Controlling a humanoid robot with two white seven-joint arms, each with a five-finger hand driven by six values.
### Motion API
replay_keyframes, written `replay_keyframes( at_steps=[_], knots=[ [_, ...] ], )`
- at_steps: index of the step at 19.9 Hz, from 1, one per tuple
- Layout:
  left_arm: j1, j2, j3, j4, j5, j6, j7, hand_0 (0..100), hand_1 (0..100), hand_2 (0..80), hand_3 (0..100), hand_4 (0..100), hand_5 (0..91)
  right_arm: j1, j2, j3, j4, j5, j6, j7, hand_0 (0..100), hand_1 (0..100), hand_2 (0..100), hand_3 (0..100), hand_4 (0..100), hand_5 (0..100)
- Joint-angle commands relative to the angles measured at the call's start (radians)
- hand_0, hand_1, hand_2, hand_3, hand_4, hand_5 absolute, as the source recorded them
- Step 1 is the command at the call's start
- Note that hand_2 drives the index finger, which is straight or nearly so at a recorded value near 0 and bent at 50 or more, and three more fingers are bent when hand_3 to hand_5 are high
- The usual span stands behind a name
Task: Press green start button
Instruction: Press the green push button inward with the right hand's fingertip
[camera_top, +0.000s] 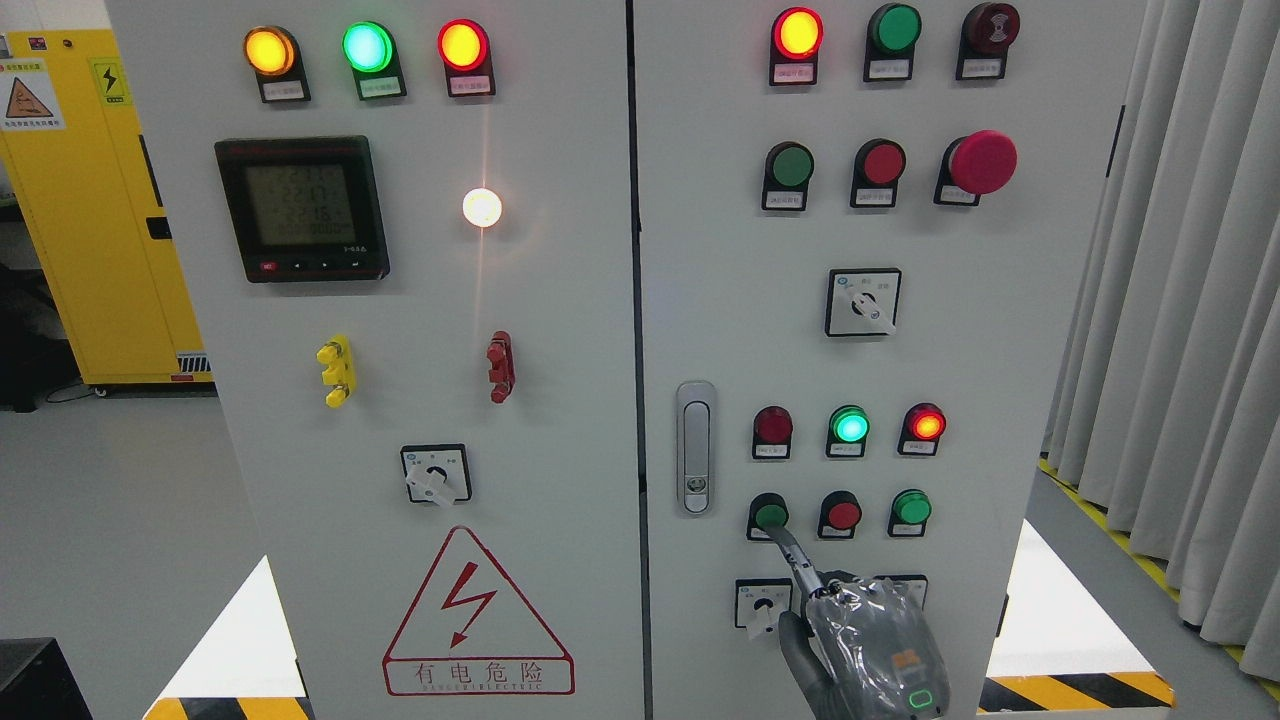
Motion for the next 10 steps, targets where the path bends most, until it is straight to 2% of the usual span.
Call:
replay_keyframes(
  at_steps=[1,10],
  knots=[
    [0.0,0.0,0.0,0.0,0.0,0.0,0.001,12,56,0.0,0,0,0.0,-0.002,0.0,-0.024,0.001,-0.002,0.003,-0.003,79,90,0,79,84,89],
    [0.0,0.0,0.0,0.0,0.0,0.0,0.001,12,56,0.0,0,0,0.0,-0.022,0.002,-0.02,0.022,-0.005,0.009,-0.003,79,89,0,79,84,89]
  ],
)
